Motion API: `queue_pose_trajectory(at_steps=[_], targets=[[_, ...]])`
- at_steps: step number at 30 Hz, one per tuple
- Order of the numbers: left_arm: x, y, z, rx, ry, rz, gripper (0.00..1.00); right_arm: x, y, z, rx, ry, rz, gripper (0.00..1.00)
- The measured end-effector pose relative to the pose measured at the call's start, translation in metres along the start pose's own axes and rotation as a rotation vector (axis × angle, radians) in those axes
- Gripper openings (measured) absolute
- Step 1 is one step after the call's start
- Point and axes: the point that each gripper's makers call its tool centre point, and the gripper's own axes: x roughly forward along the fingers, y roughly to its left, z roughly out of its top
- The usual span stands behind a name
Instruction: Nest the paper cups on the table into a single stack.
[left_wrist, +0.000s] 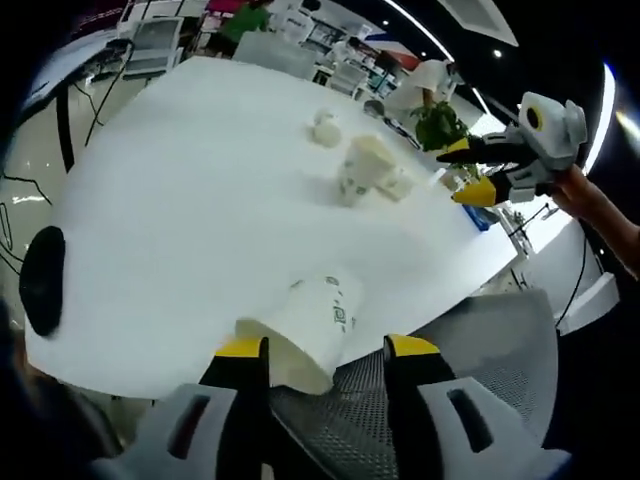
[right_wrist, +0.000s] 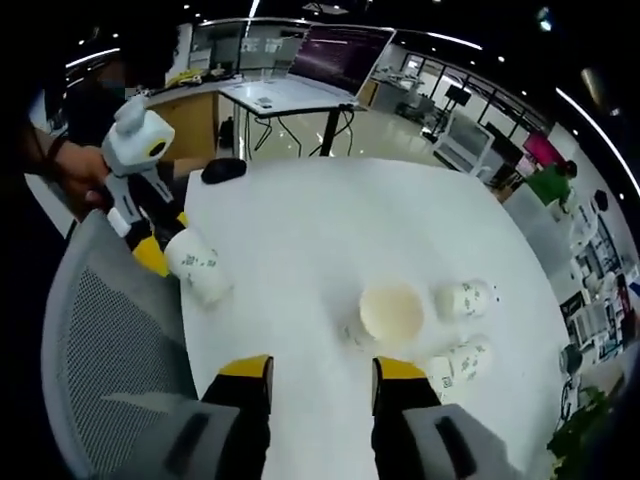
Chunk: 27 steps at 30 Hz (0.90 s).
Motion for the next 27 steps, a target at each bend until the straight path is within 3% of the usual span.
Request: queue_pose_trajectory(at_steps=[9, 15, 17, 22, 27], targets=[[0.019, -0.004, 0.005, 0.051, 0.062, -0.048, 0.35, -0.016, 0.000, -0.030, 0.095, 0.012, -0.035, 0.38], [0.036, -0.007, 0.007, 0.045, 0.076, -0.079, 0.28, -0.026, -0.004, -0.040, 0.143, 0.007, -0.062, 0.37], [0.040, -0.009, 0.010, 0.050, 0.070, -0.087, 0.25, -0.028, -0.008, -0.043, 0.158, 0.002, -0.071, 0.37], [0.043, -0.014, 0.026, 0.077, 0.016, -0.090, 0.01, -0.031, -0.010, -0.049, 0.181, 0.000, -0.083, 0.37], [0.043, -0.023, 0.037, 0.113, -0.014, -0.092, 0.00, -0.031, -0.005, -0.053, 0.213, -0.013, -0.087, 0.37]])
